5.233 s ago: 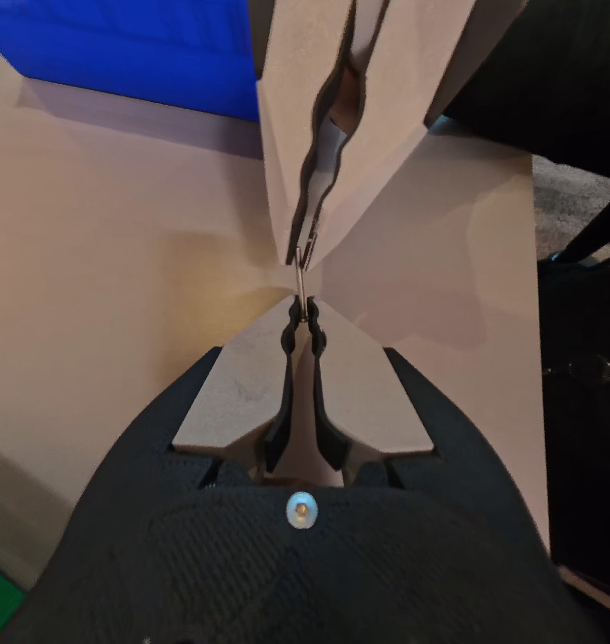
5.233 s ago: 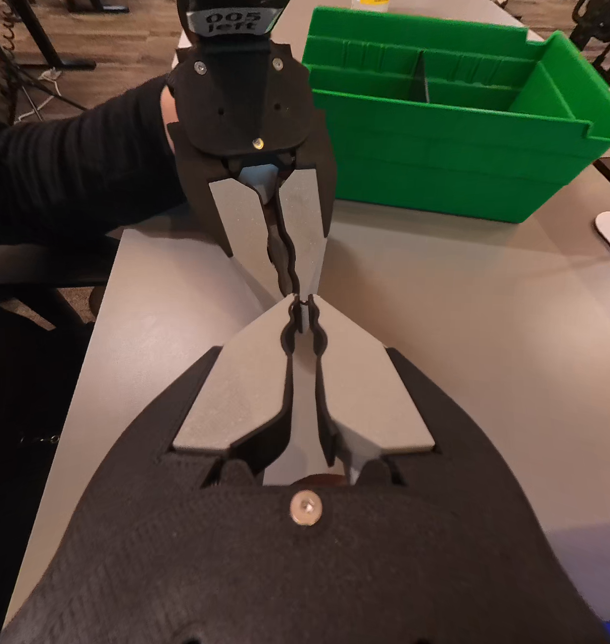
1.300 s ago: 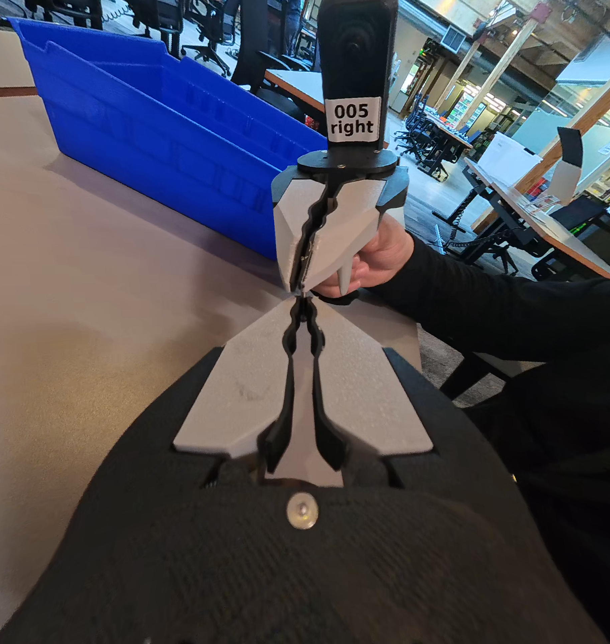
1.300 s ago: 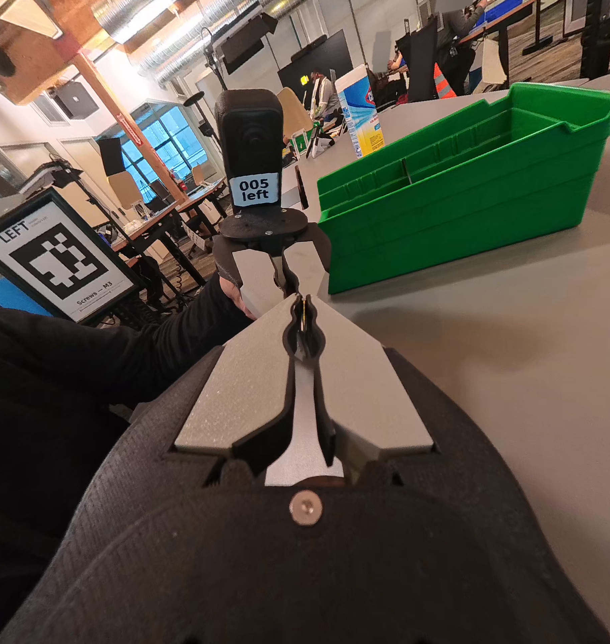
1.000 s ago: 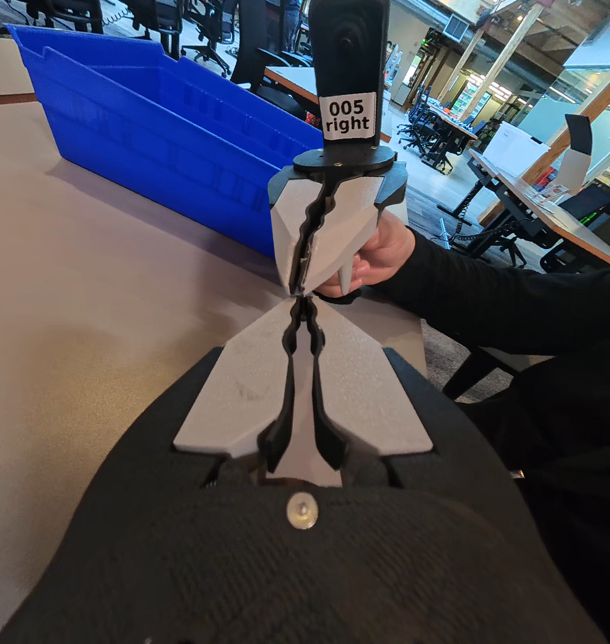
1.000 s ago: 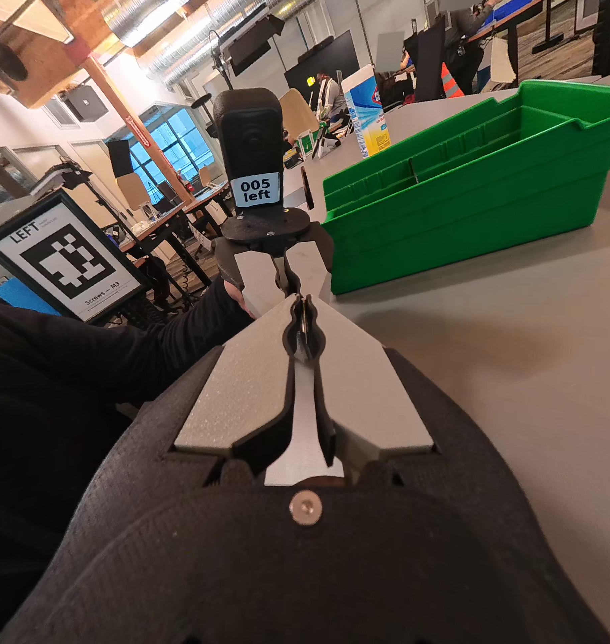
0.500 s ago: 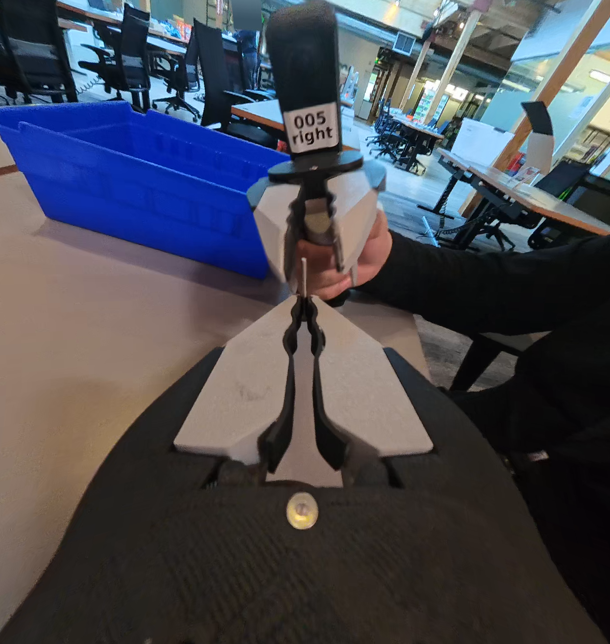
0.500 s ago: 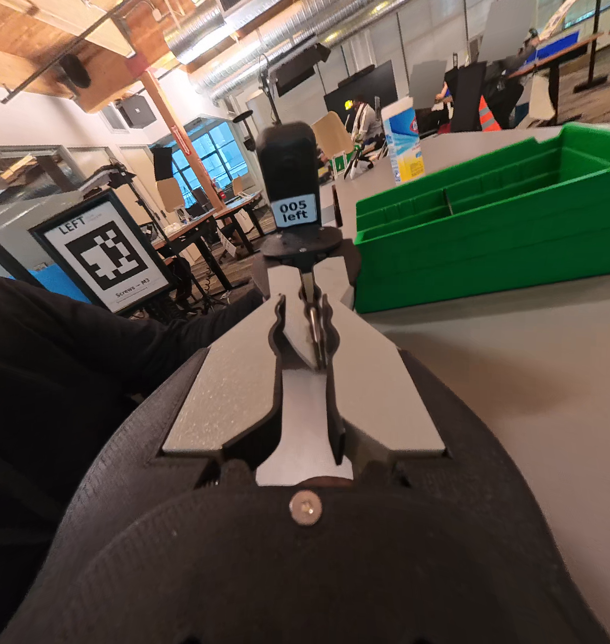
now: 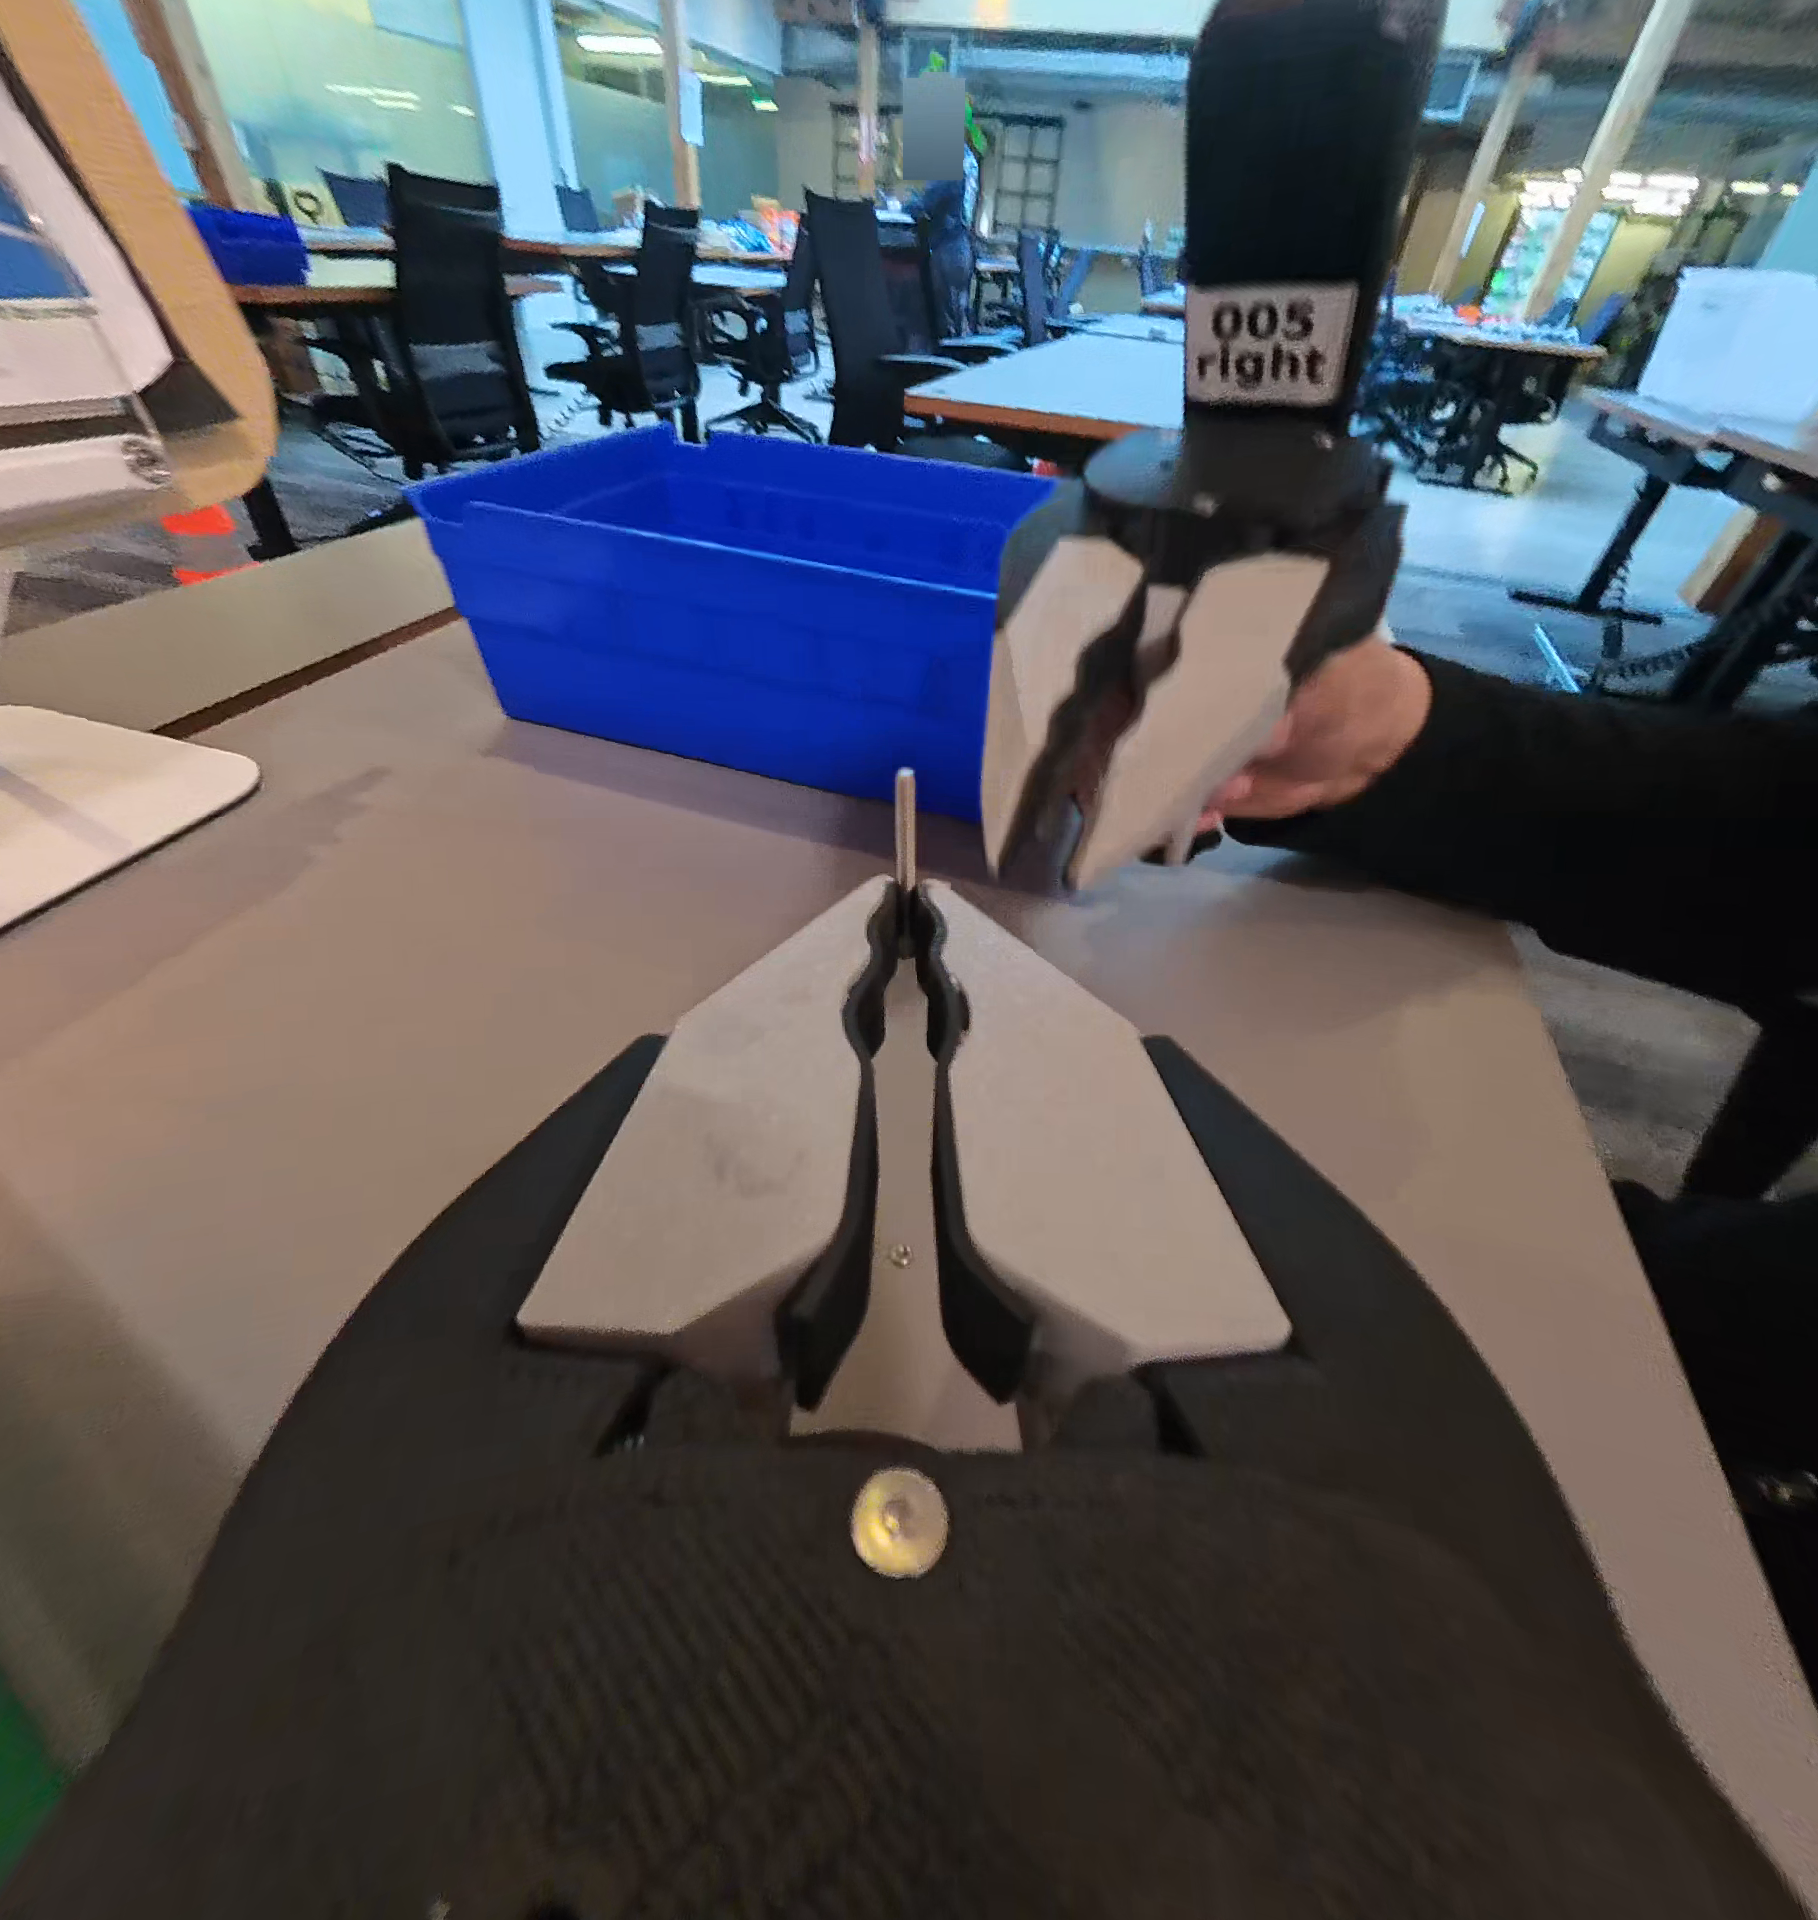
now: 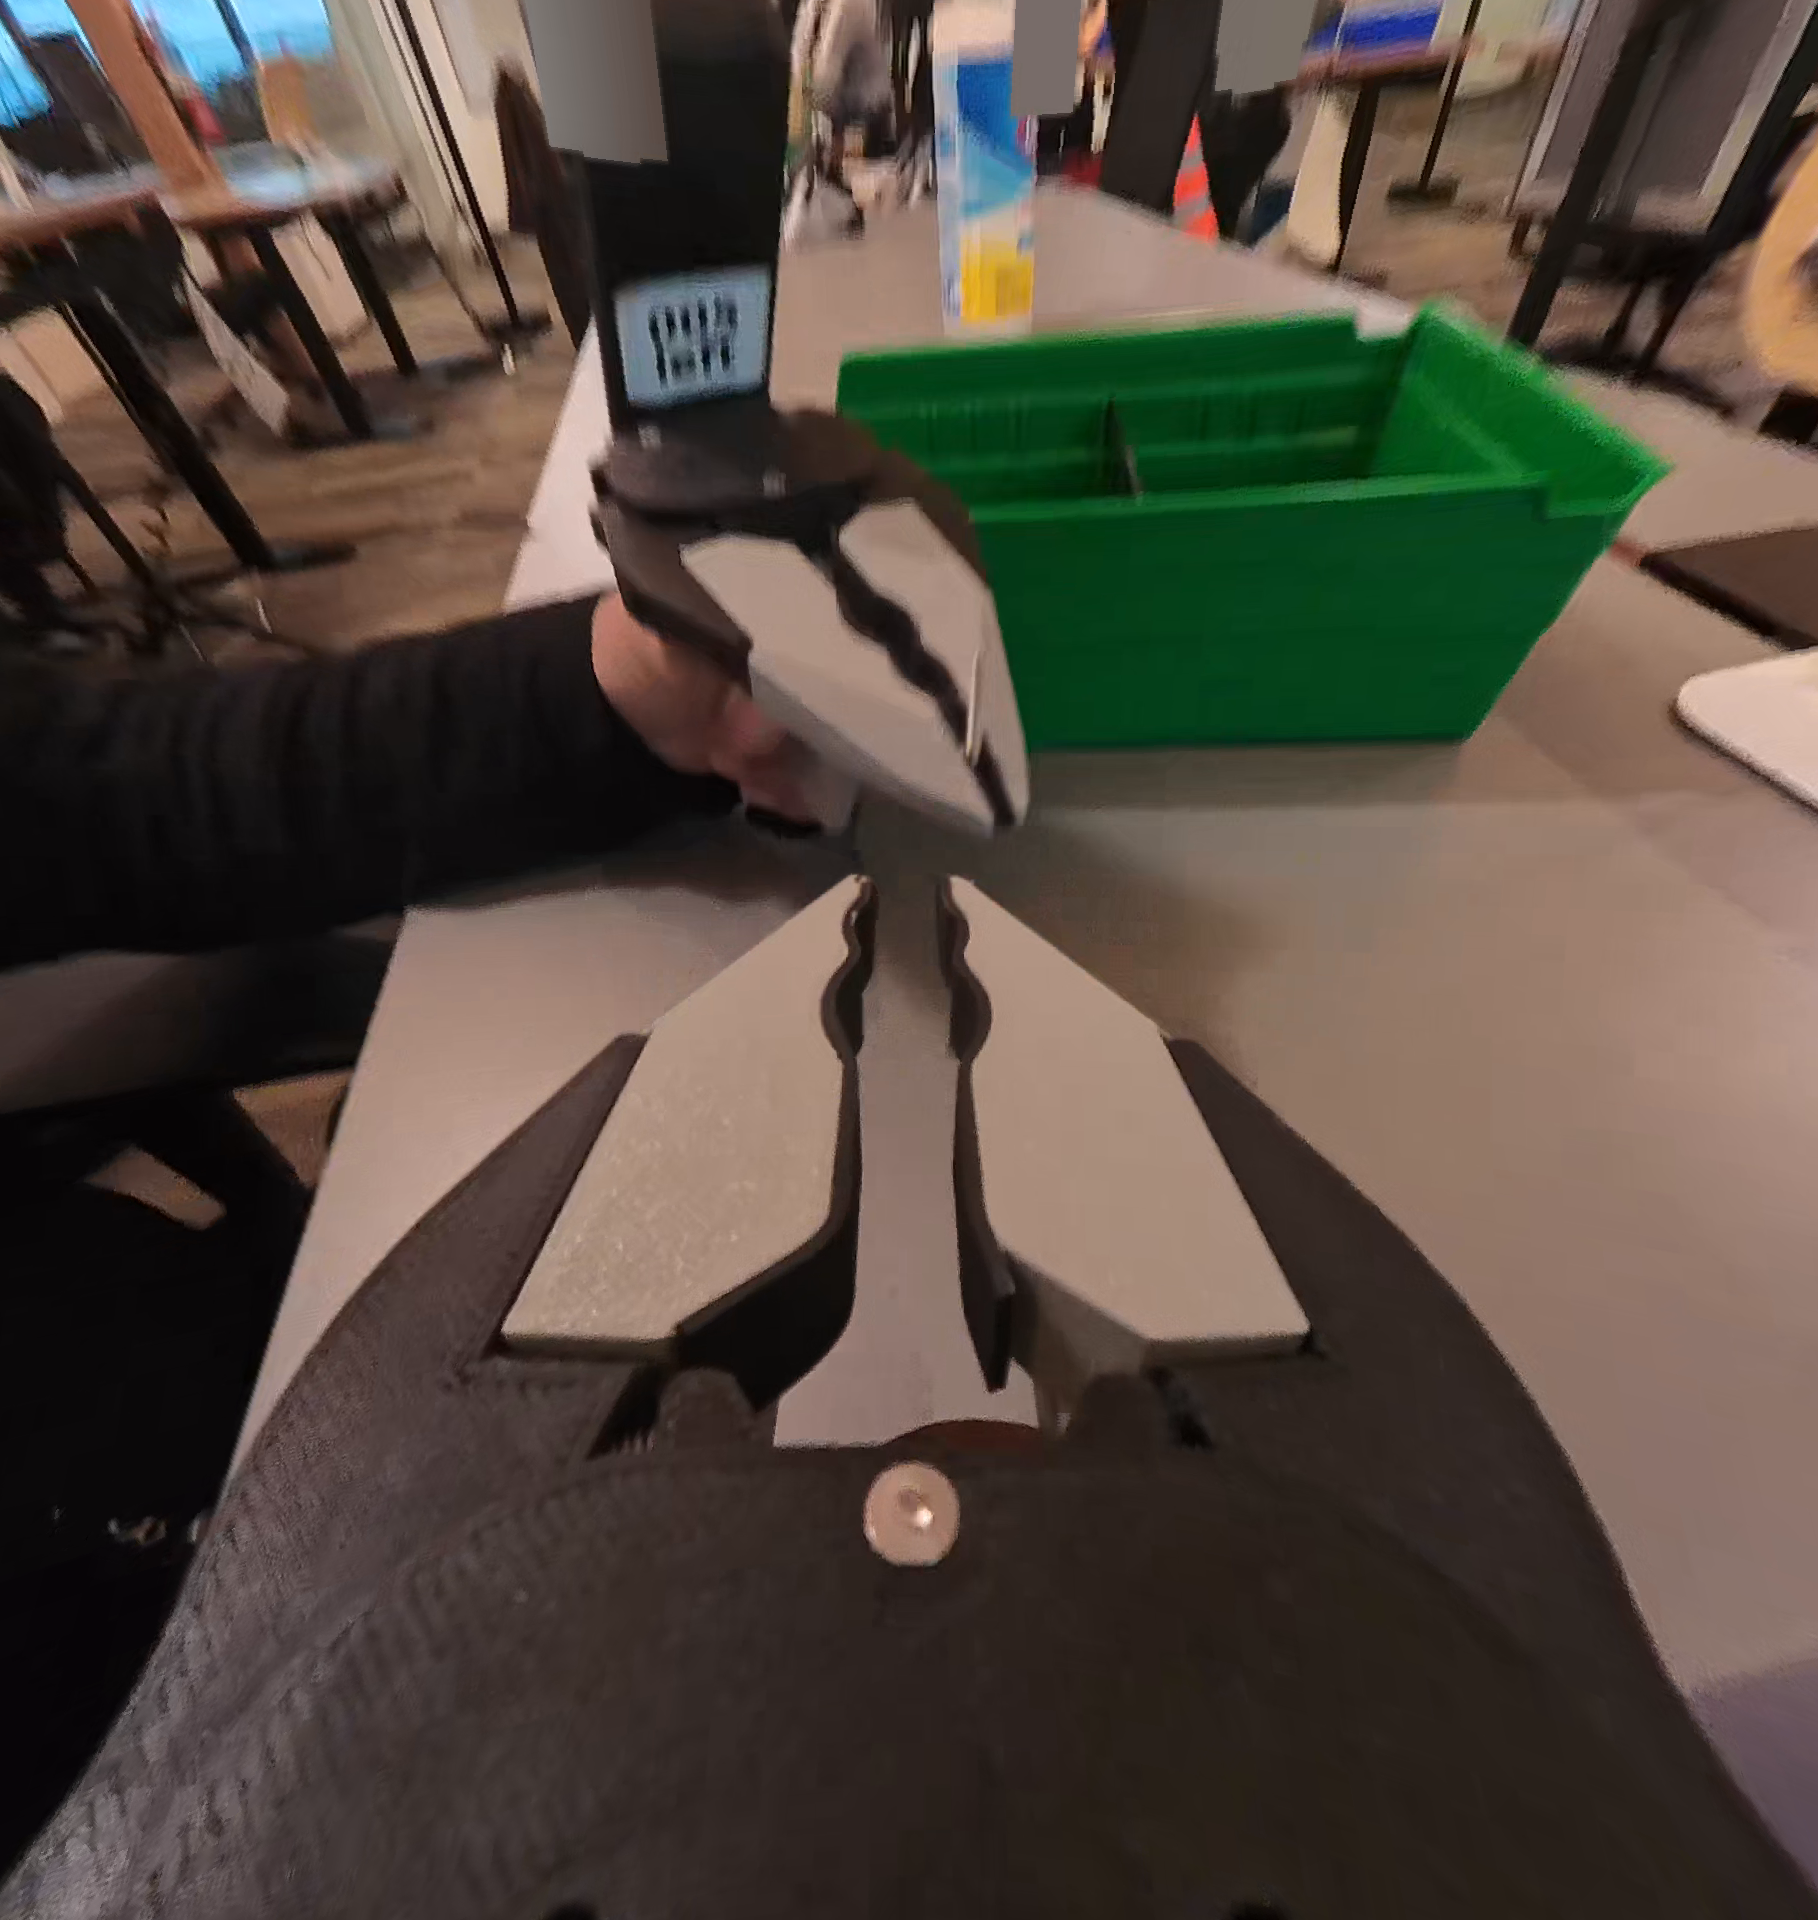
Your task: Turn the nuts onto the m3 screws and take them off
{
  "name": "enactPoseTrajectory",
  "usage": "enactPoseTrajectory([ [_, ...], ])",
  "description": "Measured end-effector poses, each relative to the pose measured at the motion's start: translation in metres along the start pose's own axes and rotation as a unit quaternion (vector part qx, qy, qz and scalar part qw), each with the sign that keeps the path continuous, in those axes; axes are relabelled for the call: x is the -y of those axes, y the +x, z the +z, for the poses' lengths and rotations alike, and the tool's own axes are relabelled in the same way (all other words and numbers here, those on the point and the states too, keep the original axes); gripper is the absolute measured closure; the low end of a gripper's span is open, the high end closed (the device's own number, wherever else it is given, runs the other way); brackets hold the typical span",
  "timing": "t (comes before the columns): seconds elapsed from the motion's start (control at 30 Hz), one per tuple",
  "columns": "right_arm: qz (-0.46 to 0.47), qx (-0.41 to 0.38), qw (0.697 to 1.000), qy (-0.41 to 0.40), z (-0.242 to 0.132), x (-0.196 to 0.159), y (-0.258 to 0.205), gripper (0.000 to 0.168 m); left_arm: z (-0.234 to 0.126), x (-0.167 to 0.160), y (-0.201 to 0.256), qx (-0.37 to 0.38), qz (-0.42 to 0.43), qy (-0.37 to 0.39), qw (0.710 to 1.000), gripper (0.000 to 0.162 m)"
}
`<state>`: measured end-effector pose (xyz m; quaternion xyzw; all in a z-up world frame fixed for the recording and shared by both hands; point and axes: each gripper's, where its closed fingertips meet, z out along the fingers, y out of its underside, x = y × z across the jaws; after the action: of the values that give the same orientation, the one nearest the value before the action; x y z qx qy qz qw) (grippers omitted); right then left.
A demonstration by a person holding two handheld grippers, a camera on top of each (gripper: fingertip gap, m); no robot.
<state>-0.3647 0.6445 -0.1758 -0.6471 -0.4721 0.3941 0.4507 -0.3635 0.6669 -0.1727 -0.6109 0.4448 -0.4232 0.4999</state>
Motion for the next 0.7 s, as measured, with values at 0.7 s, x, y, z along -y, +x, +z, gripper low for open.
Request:
enactPoseTrajectory([
  [0.7,-0.099,-0.005,0.970,-0.223,0.055,-0.086,0.016,0.159,-0.002,0.006,-0.023,0.055,-0.051,0.027,0.997,0.162],
])
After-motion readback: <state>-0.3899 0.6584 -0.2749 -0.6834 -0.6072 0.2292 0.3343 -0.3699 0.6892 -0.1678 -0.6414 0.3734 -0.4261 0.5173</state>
